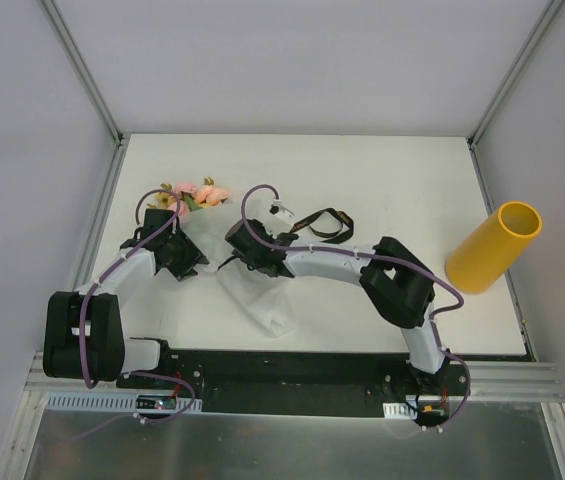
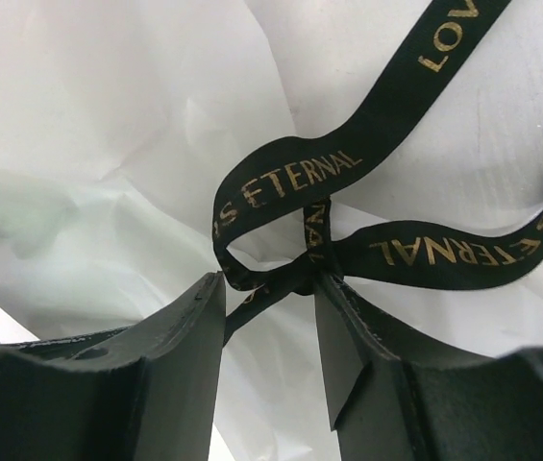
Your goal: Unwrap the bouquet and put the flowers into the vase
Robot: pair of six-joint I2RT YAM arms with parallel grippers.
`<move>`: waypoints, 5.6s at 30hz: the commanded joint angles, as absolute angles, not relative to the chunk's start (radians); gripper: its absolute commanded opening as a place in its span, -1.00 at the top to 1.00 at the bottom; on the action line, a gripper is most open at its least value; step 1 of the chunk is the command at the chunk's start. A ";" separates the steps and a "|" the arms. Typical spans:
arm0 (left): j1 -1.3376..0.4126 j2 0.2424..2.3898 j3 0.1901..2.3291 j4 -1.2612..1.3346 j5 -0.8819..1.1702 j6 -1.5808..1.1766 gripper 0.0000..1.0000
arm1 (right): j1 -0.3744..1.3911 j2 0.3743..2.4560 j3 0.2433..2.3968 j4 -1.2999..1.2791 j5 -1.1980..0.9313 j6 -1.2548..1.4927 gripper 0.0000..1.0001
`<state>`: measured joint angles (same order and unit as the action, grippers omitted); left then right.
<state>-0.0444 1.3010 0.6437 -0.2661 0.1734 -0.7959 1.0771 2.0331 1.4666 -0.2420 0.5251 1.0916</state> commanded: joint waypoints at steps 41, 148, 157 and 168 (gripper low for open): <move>-0.041 1.299 0.611 -0.229 0.118 -0.802 1.00 | 0.989 1.629 1.221 -0.025 0.379 0.841 0.97; 0.037 1.503 0.903 -0.376 0.244 -0.574 1.00 | 0.543 1.086 1.528 -0.109 0.653 -0.078 1.00; 0.074 1.640 1.048 -0.443 0.265 -0.505 1.00 | 0.370 1.320 1.871 -0.072 0.587 -0.092 1.00; 0.103 1.713 1.176 -0.518 0.195 -0.433 1.00 | 0.181 1.569 2.227 -0.071 0.621 -0.065 1.00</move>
